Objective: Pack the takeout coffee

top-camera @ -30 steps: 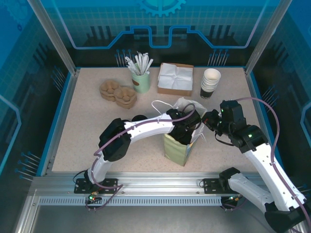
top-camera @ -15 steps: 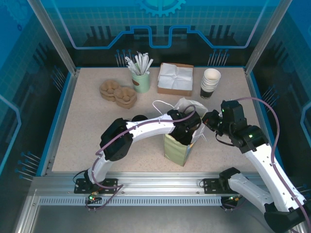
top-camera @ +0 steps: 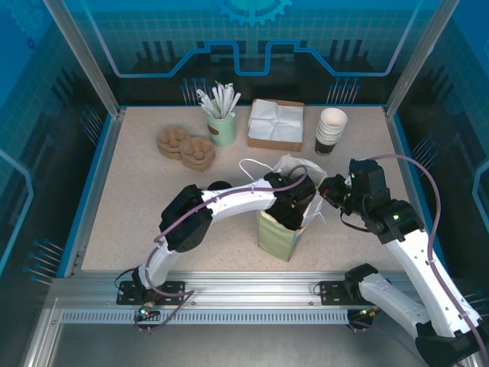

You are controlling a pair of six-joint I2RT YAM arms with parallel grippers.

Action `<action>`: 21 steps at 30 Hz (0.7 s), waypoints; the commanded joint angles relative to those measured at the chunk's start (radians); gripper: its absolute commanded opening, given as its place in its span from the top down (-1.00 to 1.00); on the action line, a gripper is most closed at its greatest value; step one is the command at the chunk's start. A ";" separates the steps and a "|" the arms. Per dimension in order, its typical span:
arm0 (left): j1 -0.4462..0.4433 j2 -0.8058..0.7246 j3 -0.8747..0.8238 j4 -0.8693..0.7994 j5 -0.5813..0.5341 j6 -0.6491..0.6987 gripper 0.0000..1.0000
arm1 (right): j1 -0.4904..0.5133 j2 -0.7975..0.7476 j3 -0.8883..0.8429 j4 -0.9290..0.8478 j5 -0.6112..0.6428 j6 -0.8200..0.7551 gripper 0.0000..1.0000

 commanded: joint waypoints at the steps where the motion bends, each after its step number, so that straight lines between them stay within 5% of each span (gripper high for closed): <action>1: 0.001 0.058 -0.024 0.003 0.013 -0.001 0.10 | -0.009 -0.015 -0.017 0.029 -0.046 -0.008 1.00; 21: 0.020 -0.058 0.124 -0.214 -0.179 0.050 -0.01 | -0.011 -0.074 0.027 0.043 -0.086 -0.008 1.00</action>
